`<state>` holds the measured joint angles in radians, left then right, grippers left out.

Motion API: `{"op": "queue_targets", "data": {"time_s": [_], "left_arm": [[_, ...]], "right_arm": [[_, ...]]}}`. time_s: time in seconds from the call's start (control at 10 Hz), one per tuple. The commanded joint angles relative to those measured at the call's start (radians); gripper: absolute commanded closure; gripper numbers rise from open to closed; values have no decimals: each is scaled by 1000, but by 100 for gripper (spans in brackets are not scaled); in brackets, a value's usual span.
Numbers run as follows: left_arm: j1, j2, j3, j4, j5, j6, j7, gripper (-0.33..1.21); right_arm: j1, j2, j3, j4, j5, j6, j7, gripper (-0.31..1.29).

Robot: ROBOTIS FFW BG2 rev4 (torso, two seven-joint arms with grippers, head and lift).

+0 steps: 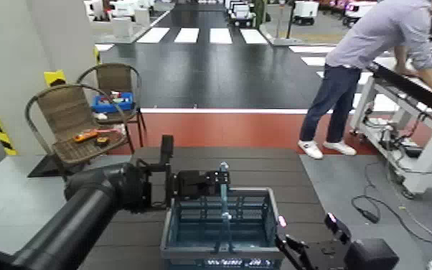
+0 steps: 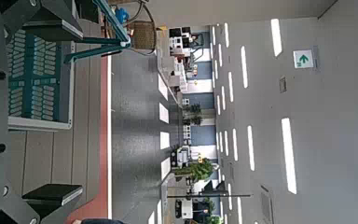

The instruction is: Place the crate on the table.

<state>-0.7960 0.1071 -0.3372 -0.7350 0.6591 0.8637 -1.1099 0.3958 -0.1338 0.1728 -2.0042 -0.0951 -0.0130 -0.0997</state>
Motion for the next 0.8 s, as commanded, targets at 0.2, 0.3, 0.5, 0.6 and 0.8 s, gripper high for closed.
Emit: {"op": "queue_targets", "data": {"time_s": [0.2,0.3,0.5,0.6,0.8], "left_arm": [[130,51,122,-239,-52,-72,148,11],[181,69,153,-346,-62,-101,205,11],[310,112,205,-577,-53,-170,364,11],[380,125,222,-661,-41,-221,424,11],[529,141,257,-830,-27,-348,590,11]], "right_arm": [[3,3,-2,-1,0,4,0,15],[5,5,-2,-1,0,4,0,15],[5,7,-2,-1,0,4,0,15],[6,7,-4,-1,0,2,0,15],[8,8,-6,-1,0,-1,2,15]]}}
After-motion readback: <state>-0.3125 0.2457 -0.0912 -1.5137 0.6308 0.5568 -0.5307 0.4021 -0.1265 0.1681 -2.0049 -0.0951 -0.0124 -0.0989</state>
